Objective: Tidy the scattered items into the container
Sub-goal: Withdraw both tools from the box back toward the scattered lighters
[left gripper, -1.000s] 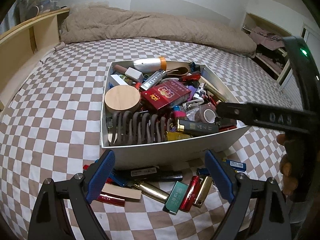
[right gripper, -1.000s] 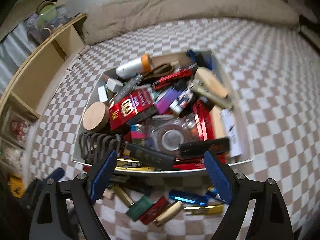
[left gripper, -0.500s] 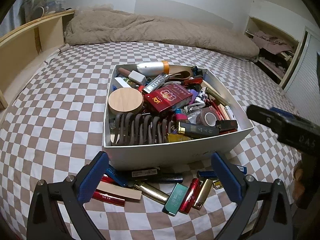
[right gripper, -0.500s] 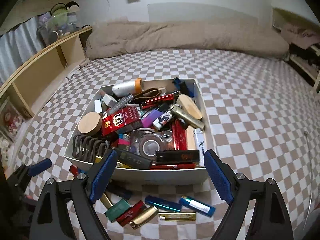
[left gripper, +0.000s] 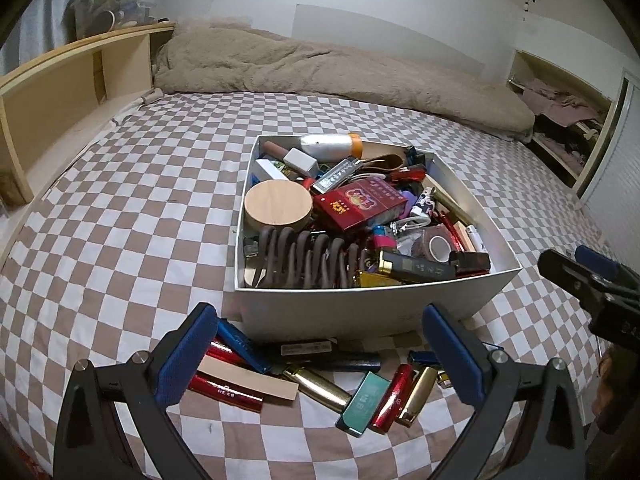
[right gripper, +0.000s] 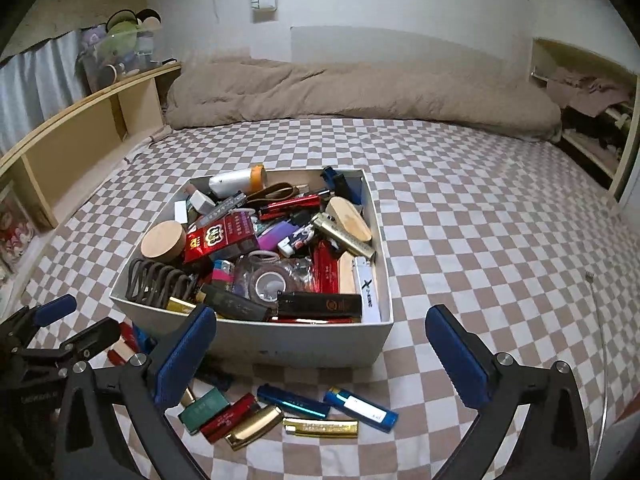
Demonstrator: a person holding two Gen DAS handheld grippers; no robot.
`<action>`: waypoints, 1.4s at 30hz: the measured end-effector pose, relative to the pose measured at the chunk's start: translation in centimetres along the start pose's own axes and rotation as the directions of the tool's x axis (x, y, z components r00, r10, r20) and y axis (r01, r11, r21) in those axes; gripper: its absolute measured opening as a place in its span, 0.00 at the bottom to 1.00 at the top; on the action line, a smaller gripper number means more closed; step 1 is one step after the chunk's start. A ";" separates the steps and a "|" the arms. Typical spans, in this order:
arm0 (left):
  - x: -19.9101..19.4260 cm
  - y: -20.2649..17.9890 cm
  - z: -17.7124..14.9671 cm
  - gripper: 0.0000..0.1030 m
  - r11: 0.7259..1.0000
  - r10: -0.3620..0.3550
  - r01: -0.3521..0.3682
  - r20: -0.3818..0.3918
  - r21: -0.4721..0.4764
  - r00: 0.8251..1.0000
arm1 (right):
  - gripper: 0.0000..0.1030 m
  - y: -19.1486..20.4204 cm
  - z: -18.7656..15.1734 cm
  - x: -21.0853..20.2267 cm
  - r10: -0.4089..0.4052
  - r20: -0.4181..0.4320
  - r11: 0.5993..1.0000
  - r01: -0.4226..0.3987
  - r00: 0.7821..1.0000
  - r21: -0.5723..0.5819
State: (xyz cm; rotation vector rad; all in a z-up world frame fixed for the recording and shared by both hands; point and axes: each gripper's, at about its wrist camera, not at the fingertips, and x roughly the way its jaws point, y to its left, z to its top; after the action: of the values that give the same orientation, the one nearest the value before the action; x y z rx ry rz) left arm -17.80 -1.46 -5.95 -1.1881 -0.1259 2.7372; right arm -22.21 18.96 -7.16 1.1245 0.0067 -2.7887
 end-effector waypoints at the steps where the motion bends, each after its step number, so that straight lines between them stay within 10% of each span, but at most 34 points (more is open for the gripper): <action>1: 0.1 0.1 -0.1 1.00 1.000 0.002 -0.002 0.000 -0.003 1.000 | 1.00 -0.1 -0.2 0.0 0.001 0.000 1.000 -0.001 1.000 0.000; 42: 1.3 1.3 -5.9 1.00 0.996 -0.003 0.002 -0.003 -0.087 1.000 | 1.00 -2.0 -7.5 2.5 0.009 -0.015 1.000 -0.009 1.000 -0.023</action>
State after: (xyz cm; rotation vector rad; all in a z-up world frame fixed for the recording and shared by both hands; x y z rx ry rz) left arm -14.50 -2.46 -11.05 -1.2131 -0.2490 2.7535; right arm -19.05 21.05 -14.38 1.1366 0.0350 -2.7650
